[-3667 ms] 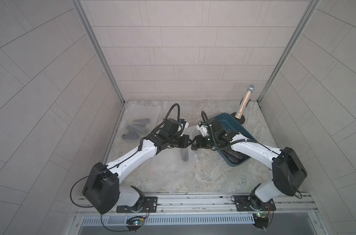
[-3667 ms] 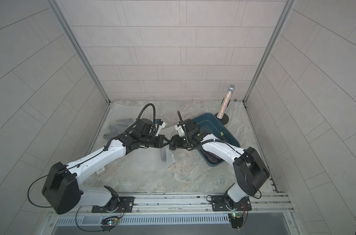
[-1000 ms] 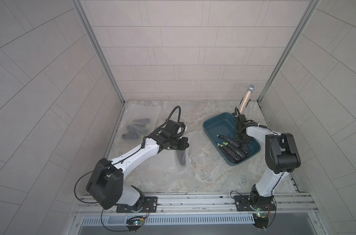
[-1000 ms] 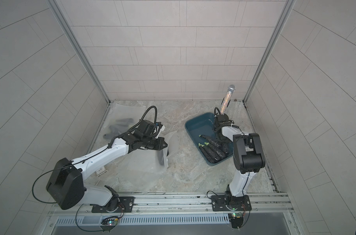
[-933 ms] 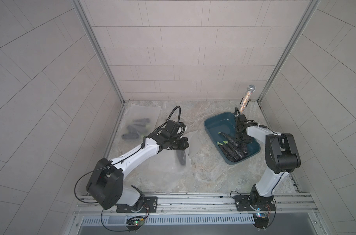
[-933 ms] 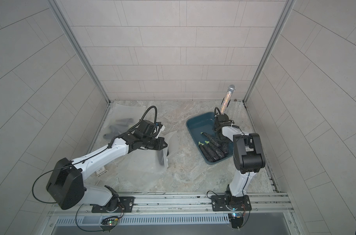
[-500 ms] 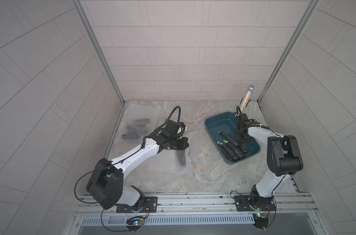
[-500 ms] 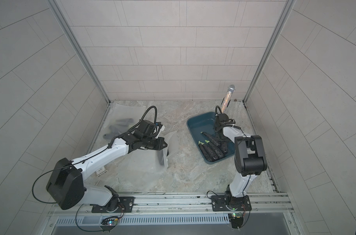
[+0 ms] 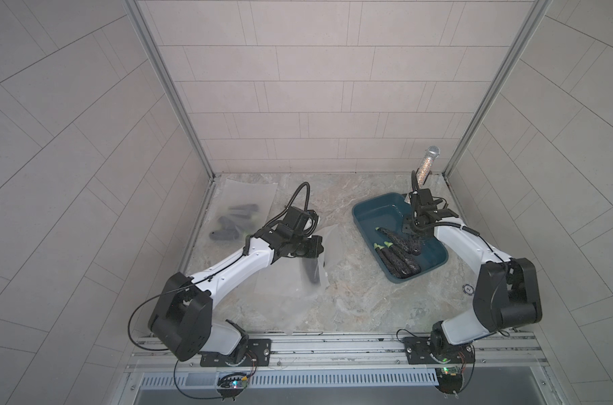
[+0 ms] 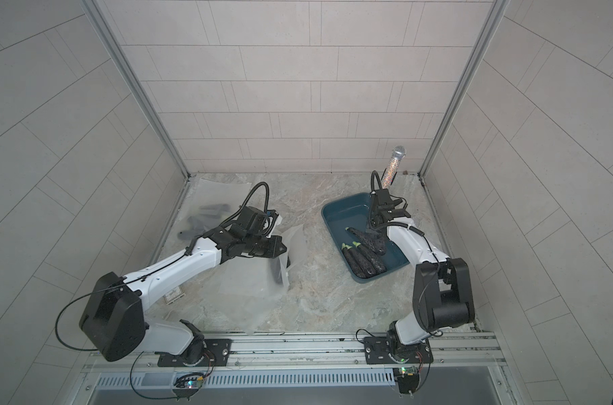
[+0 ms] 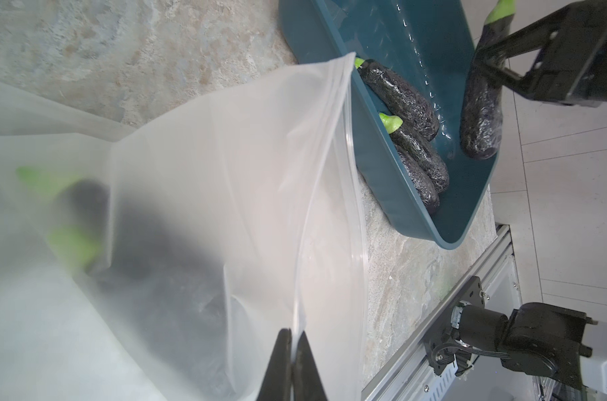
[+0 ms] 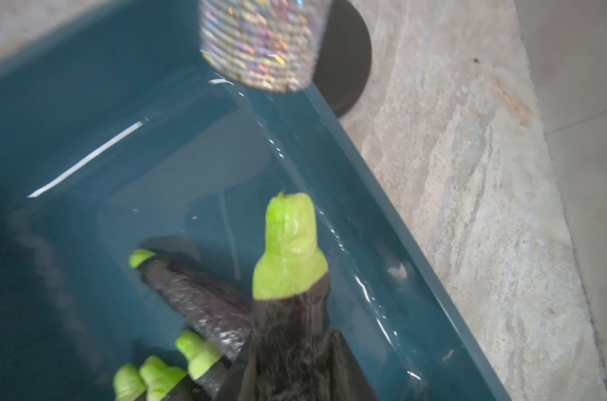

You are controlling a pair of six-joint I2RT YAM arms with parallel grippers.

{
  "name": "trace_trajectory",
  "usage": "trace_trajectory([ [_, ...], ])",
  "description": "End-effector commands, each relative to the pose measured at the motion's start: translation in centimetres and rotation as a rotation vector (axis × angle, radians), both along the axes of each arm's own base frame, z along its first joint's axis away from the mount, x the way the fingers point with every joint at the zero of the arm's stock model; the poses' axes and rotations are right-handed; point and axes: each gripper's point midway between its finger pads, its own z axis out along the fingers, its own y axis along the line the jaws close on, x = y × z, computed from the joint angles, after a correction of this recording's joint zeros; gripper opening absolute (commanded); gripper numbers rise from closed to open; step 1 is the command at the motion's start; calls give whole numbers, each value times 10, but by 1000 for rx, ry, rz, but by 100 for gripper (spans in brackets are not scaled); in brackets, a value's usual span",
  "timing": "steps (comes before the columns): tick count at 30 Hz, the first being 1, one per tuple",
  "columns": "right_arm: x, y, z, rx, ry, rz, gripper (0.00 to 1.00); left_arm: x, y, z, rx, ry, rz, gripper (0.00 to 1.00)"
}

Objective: Place the eggplant in a zip-top bag and seal the zipper
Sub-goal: Pick up the eggplant from the basket, then place the eggplant in the zipper food storage bag.

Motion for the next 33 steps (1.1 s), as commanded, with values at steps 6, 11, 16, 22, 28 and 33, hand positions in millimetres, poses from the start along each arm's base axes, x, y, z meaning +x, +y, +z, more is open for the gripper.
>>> trace_trajectory([
  [6,5,71,74,89,-237,158,17,11,2,14,-23,-24,52,0],
  [11,1,121,113,288,-409,216,15,13,3,14,-32,-20,73,0],
  [16,-4,167,141,536,-620,207,12,16,1,14,-65,-7,97,0],
  [22,-8,215,145,666,-698,247,11,18,-2,19,-96,-2,107,0],
  [28,-11,261,136,731,-692,315,10,18,-2,24,-110,-2,117,0],
  [33,-17,284,116,732,-657,353,10,21,1,31,-134,-10,142,0],
])
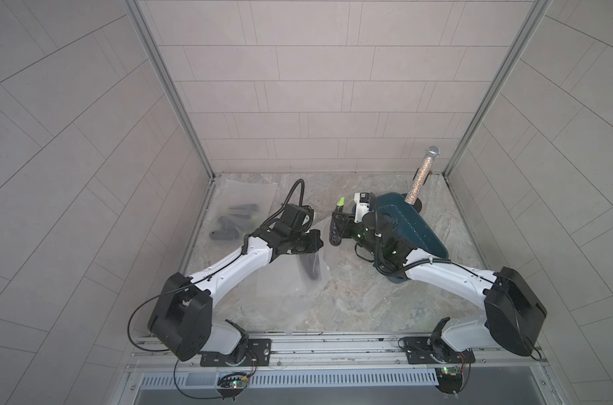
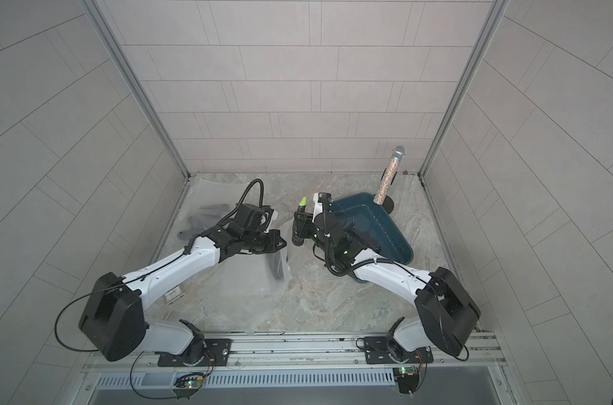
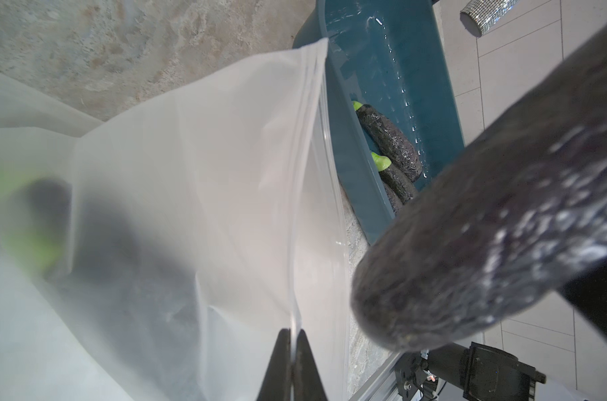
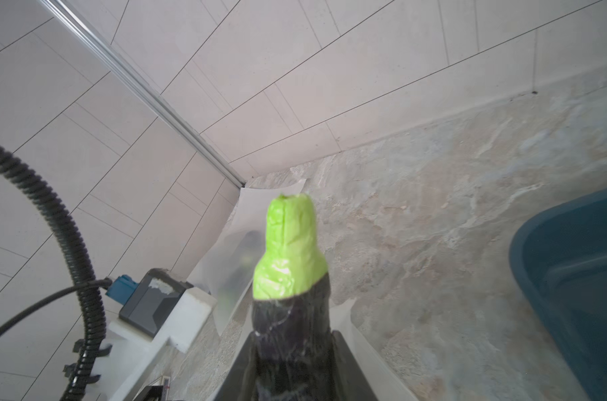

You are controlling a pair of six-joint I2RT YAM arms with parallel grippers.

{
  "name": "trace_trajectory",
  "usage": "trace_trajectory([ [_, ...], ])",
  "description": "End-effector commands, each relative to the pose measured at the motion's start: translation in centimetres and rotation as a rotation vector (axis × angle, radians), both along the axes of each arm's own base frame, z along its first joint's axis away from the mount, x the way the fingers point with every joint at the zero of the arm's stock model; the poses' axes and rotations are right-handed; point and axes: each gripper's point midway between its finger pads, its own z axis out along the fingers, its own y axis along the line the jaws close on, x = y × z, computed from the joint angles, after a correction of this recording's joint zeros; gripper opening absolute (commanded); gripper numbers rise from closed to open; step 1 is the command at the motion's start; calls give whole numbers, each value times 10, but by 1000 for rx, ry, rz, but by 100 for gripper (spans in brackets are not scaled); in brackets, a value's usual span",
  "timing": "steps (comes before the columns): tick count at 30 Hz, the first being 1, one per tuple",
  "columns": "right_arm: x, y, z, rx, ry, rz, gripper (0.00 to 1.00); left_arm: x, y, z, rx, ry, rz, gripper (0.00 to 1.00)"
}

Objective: Place the eggplant in a zip-top bag and seal the zipper
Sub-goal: Place the eggplant in the zipper food storage bag.

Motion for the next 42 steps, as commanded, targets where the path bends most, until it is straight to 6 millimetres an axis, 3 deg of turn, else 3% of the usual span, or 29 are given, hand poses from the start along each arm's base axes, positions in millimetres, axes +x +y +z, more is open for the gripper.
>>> trace_trajectory([
  [1,0,9,9,60,-36,-3,10,6,2,21,-54,-46,30,0],
  [8,-16,31,-15,24,-30,62,10,10,1,33,-121,-50,58,0],
  [14,-34,39,-25,-38,-5,126,10,15,8,40,-140,-66,95,0],
  [26,-67,32,-54,-222,120,256,13,21,11,42,-131,-89,113,0],
  [31,-65,27,-70,-306,210,239,15,21,14,46,-128,-110,123,0],
  [34,-59,28,-77,-314,253,242,26,19,15,49,-123,-124,114,0],
  [42,-38,35,-70,-342,325,265,44,14,15,47,-124,-121,100,0],
])
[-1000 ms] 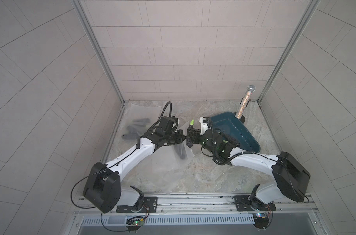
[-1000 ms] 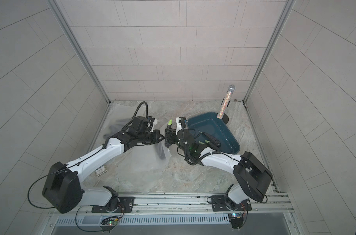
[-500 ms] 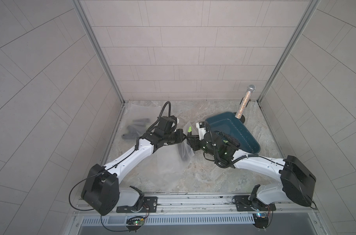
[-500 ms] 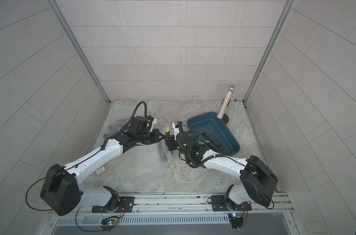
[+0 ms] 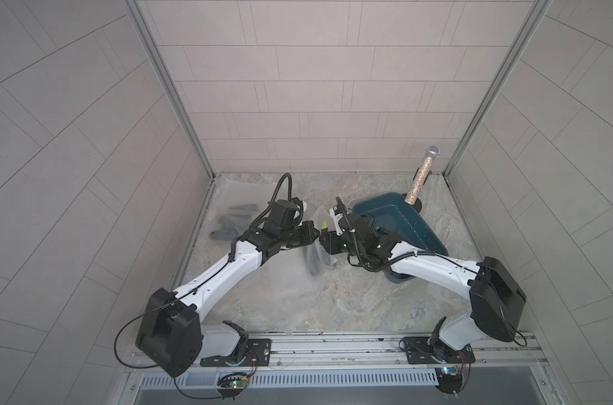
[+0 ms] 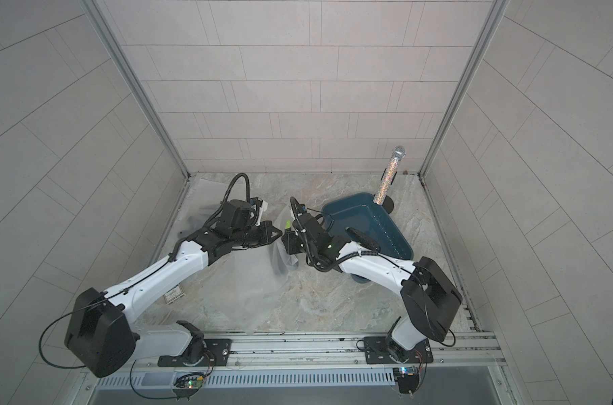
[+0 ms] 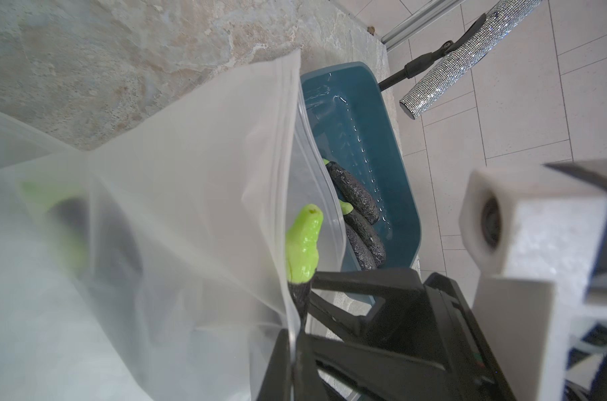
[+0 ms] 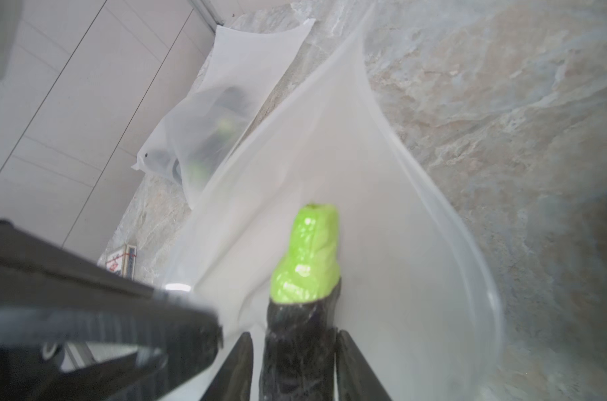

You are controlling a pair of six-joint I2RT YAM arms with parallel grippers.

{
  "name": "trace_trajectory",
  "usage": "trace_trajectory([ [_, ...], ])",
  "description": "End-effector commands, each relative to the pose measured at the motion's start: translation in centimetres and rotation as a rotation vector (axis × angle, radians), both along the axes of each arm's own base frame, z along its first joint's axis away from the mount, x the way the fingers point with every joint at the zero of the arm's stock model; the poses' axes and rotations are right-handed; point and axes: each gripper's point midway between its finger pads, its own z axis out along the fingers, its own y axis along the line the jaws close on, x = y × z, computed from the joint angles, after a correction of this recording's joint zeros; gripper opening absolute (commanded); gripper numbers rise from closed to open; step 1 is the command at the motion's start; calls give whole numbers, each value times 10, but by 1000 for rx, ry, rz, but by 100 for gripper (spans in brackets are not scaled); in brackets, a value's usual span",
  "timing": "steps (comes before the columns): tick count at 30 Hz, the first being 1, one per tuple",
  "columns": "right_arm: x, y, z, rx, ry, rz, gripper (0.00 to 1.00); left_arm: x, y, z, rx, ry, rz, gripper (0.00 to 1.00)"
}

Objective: Place the eggplant in a zip-top bag and seal the zipper
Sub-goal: Place the eggplant in the zipper food storage bag.

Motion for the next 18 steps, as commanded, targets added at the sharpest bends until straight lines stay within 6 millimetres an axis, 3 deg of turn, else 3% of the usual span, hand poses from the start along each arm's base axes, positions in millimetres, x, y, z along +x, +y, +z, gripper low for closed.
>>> trace_trajectory([
  [1,-3,-4,-1,-49,46,28,45,0,3,7,-8,-43,4,0],
  [6,-5,-9,20,-67,20,56,51,0,5,2,7,-36,14,0],
  [10,-8,-25,30,-56,7,44,51,3,8,2,14,-41,29,0],
  [15,-9,-41,21,-69,25,32,31,7,5,3,-2,-48,36,0],
  [18,-7,-48,10,-102,38,11,28,7,3,5,-11,-45,30,0],
])
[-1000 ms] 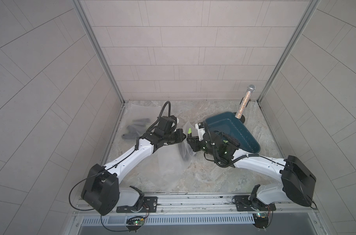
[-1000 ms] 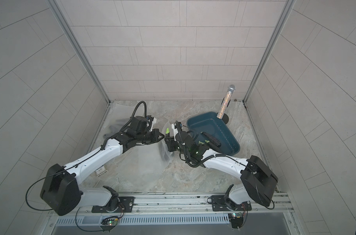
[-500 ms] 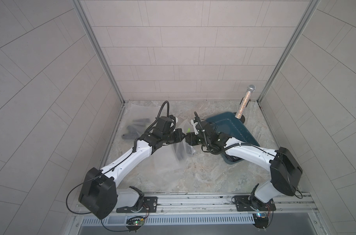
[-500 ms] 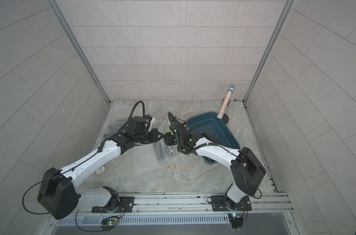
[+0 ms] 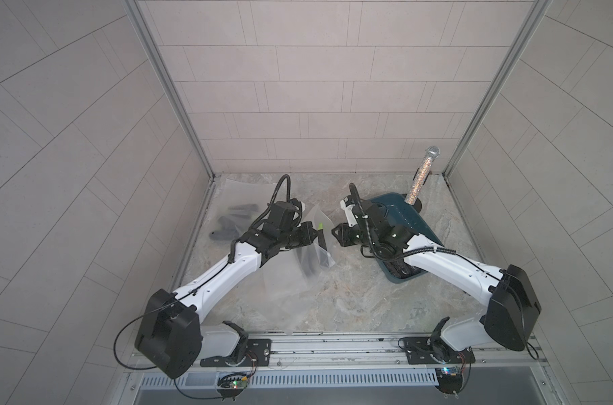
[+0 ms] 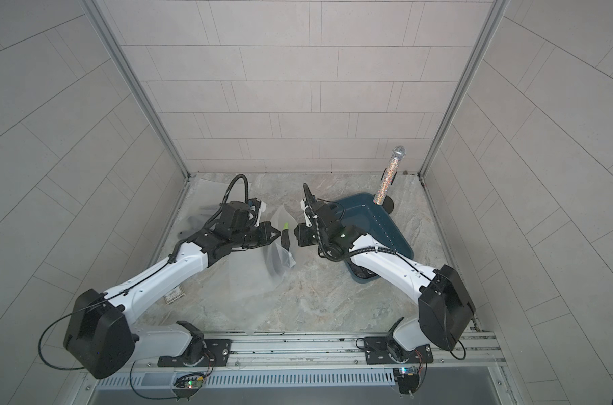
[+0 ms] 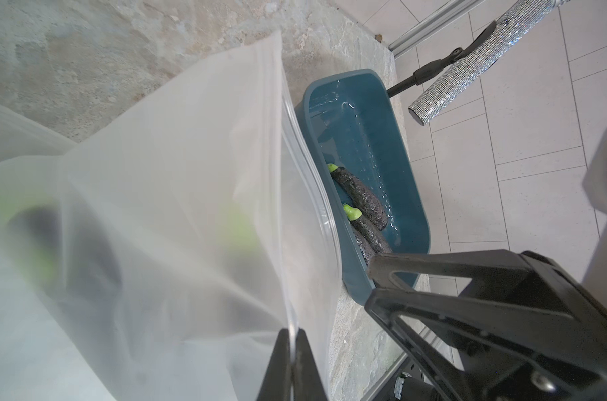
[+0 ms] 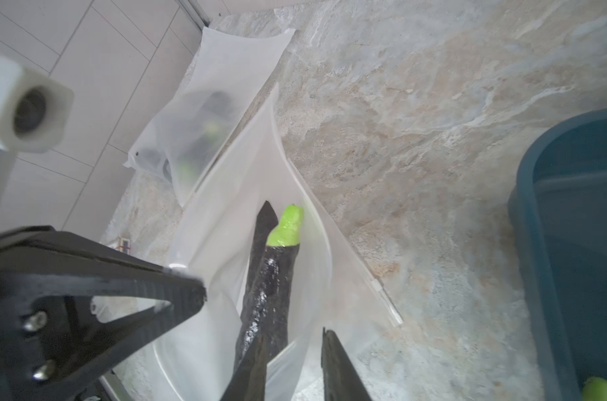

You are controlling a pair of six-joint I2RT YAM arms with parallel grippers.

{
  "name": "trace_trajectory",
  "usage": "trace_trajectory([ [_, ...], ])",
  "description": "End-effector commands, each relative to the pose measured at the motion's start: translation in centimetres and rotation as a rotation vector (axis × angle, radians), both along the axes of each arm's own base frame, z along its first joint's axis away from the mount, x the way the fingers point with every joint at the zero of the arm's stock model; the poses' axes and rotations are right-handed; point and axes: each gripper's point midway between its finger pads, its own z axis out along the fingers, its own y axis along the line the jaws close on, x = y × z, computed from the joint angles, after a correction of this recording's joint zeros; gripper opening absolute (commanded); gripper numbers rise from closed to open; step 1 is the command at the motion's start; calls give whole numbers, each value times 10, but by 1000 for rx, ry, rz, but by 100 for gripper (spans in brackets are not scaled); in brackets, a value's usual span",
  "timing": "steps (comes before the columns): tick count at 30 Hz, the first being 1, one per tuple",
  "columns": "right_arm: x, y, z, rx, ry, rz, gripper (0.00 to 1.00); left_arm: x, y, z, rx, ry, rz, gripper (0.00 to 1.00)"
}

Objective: Place the eggplant in a zip-top bag and seal the zipper
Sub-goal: Place the eggplant in the zipper food storage bag, then pick up the eggplant from the basket.

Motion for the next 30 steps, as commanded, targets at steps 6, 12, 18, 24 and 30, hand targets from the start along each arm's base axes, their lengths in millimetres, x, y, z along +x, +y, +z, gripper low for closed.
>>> trace_trajectory([
  [6,14,-68,-34,-159,53,-157,36,1,5,7,13,-39,9,0],
  [12,26,-164,-61,-440,107,-340,45,-2,9,4,36,-38,6,0],
  [18,29,-224,-86,-642,170,-397,50,-3,9,2,43,-33,0,0],
  [24,34,-244,-115,-740,279,-346,53,-3,9,1,50,-28,-6,0],
  [30,44,-255,-134,-787,317,-358,53,-3,9,-1,62,-24,-9,0],
])
